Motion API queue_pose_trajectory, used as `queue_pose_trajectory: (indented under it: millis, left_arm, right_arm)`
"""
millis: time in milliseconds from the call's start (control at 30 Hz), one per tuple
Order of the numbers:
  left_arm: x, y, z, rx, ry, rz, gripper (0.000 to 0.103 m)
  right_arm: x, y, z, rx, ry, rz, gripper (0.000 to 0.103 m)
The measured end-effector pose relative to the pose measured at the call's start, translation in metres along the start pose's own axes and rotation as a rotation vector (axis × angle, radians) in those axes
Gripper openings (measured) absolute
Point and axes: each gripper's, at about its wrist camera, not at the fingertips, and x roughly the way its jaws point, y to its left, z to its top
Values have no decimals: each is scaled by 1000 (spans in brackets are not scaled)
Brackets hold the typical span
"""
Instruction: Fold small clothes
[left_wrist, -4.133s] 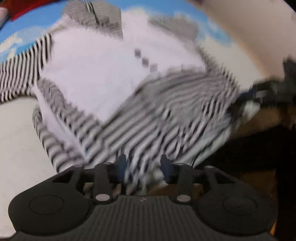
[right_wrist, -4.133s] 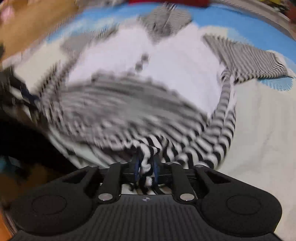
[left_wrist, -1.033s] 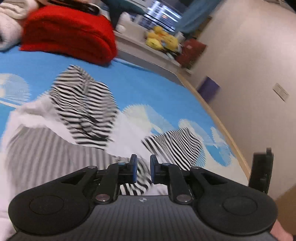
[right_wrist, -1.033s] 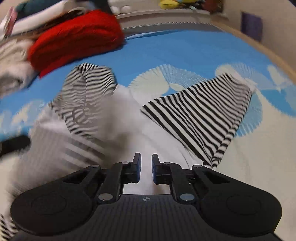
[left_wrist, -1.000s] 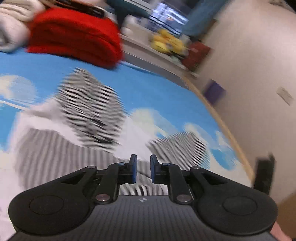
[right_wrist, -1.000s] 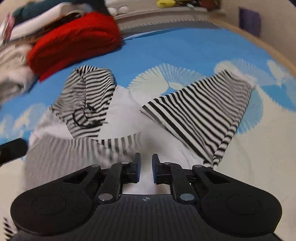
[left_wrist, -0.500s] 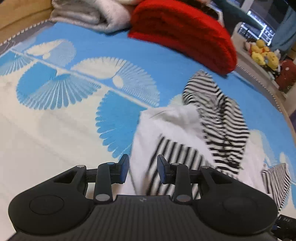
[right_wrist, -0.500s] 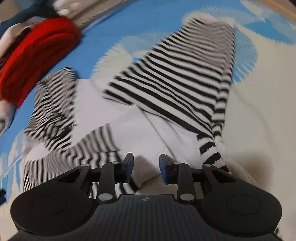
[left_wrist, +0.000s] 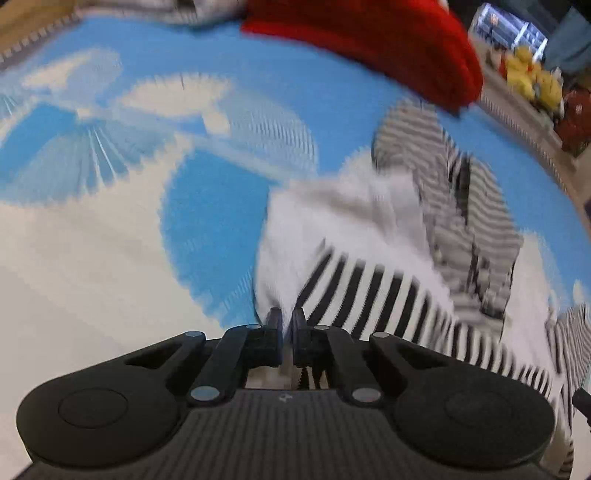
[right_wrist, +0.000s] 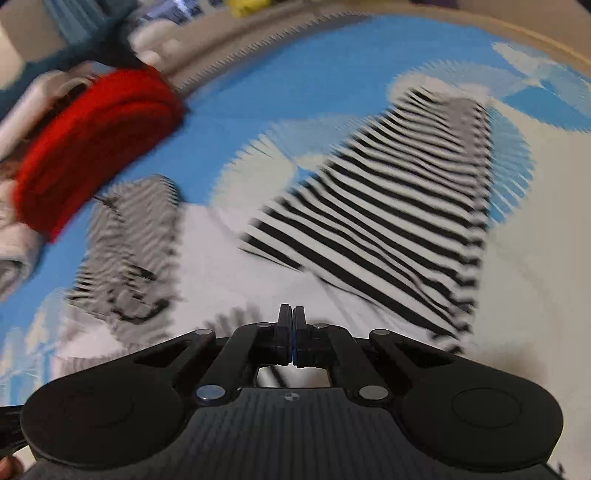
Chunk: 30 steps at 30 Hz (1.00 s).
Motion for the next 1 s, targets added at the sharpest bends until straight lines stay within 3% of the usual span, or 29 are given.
queue_pose_trajectory:
  millis: [67,133,233,300,367,400,467,533,633,700,733,833,900,933,967,1000]
  left_arm:
    - [-18,10,12,-13,-80,36,3]
    - [-23,21,17,-19,-96,75,4]
    - [-14,35,12,-90,3,62,7]
    - [-22,33,11,-79,7,78,14]
    - [-35,27,10,-61,-8,52,33]
    - [-40,25,10,-51,-5,25,35]
    - [-46,21,5,-47,30,-17,36]
    - [-46,21,-2,-84,64,-32,36]
    - [-43,26,-13,-132,128,-47,35]
    - [-43,24,-21,-124,163,-58,35]
    - [-43,23,-24,-112,176,-60,35]
    - [-38,12,-33,-26,217,-79,35]
    - [-28,2,-43,112,271,-113,35]
    - [-24,-2,-48,194,289,-104,30]
    - [-20,-4,-54,273,298,-59,12]
    - [-18,-6,-59,346,302,-14,6]
  right_arm:
    - [-8,10,2,-24,-33,91,0]
    - [-13,14,3,-34,-61,142,0]
    - [-3,9,2,-27,-19,65,0]
    - [9,-6,1,40,36,7,4]
    - [16,-13,-1,70,77,-20,6]
    - [19,-12,-3,63,97,-29,10]
    - [23,-10,-7,45,129,-30,34]
    - [29,-4,-14,2,175,-37,42]
    - [36,11,-28,-102,212,-81,42]
    - [34,23,-33,-188,200,-92,18]
    - [33,28,-35,-221,190,-100,1]
    - [17,34,-28,-209,119,-64,0]
    - [-12,42,-14,-188,-22,-3,0]
    - [-26,45,-9,-192,-95,17,0]
    - [-40,48,-5,-214,-175,3,0]
    - [-45,48,-4,-235,-211,-44,0]
